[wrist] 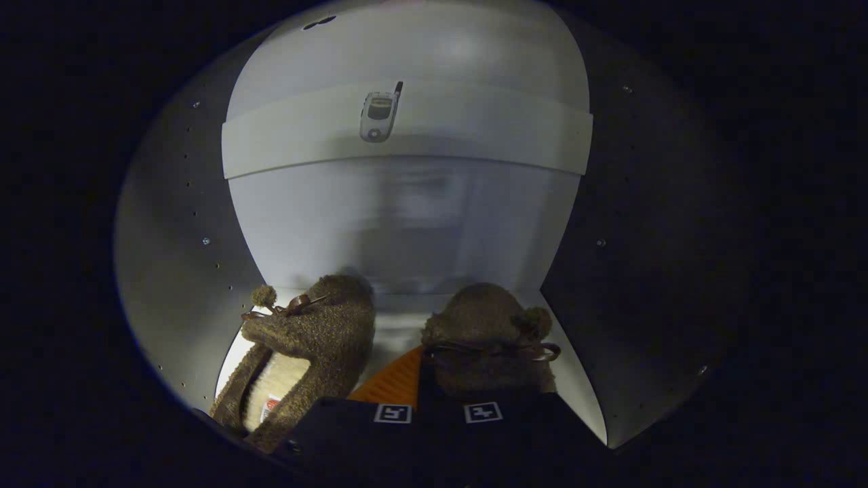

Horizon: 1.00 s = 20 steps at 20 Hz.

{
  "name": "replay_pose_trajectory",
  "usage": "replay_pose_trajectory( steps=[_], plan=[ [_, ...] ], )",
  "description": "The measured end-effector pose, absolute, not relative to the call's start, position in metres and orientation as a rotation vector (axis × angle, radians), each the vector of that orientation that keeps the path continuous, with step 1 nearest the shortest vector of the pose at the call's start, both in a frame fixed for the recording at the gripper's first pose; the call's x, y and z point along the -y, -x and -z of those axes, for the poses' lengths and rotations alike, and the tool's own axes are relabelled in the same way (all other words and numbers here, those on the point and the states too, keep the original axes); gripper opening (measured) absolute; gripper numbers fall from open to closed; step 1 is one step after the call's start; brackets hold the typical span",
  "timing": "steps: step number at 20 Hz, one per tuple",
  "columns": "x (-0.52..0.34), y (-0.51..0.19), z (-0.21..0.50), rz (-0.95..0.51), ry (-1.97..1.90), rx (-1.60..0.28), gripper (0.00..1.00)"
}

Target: Open the shoe cabinet door, grab the shoes and put them into the shoe cabinet, then close the shoe cabinet door.

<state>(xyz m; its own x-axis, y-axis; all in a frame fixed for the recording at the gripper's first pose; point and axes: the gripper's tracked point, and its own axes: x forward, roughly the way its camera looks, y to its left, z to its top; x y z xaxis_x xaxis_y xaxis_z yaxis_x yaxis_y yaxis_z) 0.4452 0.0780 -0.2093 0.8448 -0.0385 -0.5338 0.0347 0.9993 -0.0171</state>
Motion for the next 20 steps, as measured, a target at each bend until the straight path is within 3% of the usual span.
replay_pose_trajectory(
  steps=[3,8,12,16,20],
  plan=[
    [-0.085,-0.439,0.209,0.018,-0.009,-0.582,0.18],
    [-0.092,-0.417,0.206,-0.011,-0.010,-0.623,0.68],
    [-0.089,-0.391,0.192,-0.031,0.005,-0.623,0.94],
    [-0.088,-0.363,0.162,-0.055,-0.029,-0.556,0.98],
    [-0.085,-0.331,0.107,-0.052,-0.013,-0.353,0.97]
  ],
)
